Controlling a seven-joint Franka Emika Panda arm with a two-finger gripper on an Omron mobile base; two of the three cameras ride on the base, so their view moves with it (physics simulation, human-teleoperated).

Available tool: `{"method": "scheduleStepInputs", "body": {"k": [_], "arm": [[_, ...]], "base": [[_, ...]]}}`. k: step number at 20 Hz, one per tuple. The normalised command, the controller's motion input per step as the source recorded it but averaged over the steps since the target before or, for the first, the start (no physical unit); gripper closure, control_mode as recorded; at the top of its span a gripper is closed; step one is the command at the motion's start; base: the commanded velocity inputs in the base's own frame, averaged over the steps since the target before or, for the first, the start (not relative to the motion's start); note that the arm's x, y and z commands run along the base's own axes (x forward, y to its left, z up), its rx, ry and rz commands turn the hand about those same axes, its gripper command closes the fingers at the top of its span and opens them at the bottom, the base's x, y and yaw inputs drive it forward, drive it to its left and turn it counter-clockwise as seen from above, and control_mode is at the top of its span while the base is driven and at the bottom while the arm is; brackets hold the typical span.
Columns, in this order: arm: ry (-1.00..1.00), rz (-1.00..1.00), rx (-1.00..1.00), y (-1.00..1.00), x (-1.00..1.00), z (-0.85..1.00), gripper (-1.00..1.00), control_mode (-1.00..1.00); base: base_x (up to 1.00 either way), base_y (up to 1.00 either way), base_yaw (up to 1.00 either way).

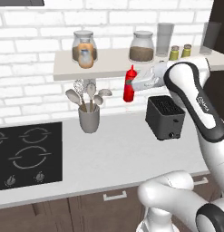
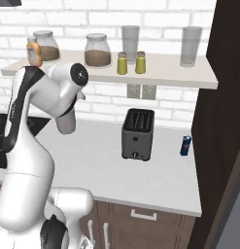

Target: Put the shaker and condiment bottle from the counter next to their counterparts in the cabinet.

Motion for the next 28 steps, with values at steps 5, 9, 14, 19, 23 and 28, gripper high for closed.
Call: {"method": "scheduleStepInputs", "body": {"k": [5, 9, 14, 19, 23, 28], "arm": [[-0.42, 0.0, 0.0, 0.04, -0.53, 0.51, 1.0, -1.0], [-0.35, 0.0, 0.01, 0.08, -0.16, 0.59, 1.0, -1.0], [-0.07, 0.02, 0.08, 0.0, 0.32, 0.67, 1.0, -1.0], [0.06, 0.03, 0.13, 0.0, 0.49, 0.44, 1.0, -1.0], [0.29, 0.0, 0.04, 0.0, 0.36, 0.01, 1.0, -1.0], [0.21, 0.02, 0.01, 0.0, 0.06, -0.08, 1.0, -1.0]], "base": [[0.0, 0.0, 0.0], [0.0, 0.0, 0.0], [0.0, 0.0, 0.0], [0.0, 0.0, 0.0], [0.0, 0.0, 0.0], [0.0, 0.0, 0.0]]}}
